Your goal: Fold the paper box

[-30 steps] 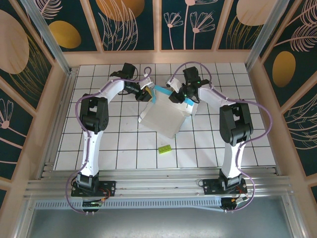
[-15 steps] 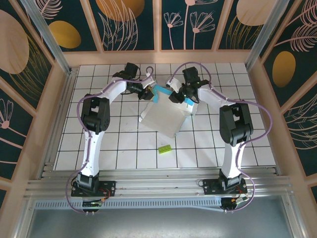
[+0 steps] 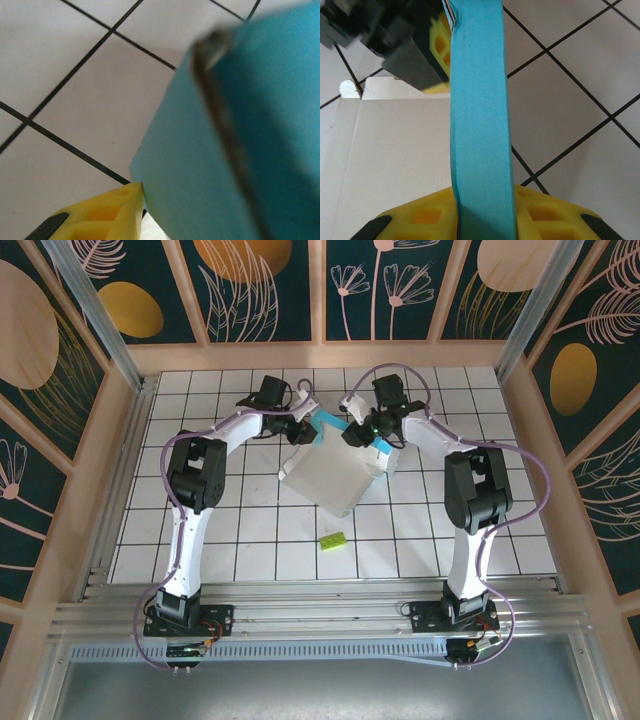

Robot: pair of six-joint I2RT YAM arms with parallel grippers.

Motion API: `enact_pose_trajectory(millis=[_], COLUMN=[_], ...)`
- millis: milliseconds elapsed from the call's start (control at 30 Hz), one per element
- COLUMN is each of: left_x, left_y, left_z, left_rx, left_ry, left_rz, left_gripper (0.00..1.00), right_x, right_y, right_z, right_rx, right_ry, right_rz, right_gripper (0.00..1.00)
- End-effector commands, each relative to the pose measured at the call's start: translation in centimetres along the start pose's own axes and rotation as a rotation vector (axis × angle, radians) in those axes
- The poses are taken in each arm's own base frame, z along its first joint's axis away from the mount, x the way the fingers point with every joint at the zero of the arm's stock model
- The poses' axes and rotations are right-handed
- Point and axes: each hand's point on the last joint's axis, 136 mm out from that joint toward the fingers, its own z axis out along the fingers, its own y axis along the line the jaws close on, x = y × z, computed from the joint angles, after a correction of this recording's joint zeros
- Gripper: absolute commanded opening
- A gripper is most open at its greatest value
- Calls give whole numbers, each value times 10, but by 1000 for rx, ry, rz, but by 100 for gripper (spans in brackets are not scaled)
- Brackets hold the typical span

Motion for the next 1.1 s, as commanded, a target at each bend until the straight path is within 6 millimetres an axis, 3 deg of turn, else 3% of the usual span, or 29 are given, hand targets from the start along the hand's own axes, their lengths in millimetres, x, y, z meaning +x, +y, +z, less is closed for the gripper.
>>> enact_pose_trajectory(millis=[0, 433, 467, 567, 633, 800, 933, 1067], left_x=[-5, -9, -10, -16, -23, -35, -30, -26], left_y=[0, 19, 19, 11, 8, 8, 14, 20], left_z=[3, 11, 11, 13, 11, 5, 7, 5], left_rx=[-39, -160, -166, -153, -142, -144, -172, -219], left_ry=[-20, -43, -44, -62, -82, -111, -83, -78], left_rz=[-55, -165, -164, -152, -148, -139, -138, -156], left_gripper=[25, 6, 9, 29, 30, 19, 4, 0], right_x=[-14, -15, -18, -23, -23, -17, -15, -17], right_y=[10, 20, 23, 28, 30, 29, 30, 34], right_z=[2, 4, 3, 1, 2, 4, 3, 2], right_rx=[-94, -144, -153, -172, -174, -163, -161, -171], right_ry=[-46, -62, -74, -105, -109, -84, -85, -98], right_rz=[75, 146, 152, 152, 148, 151, 150, 154], right_gripper=[27, 32, 32, 32, 32, 31, 32, 32])
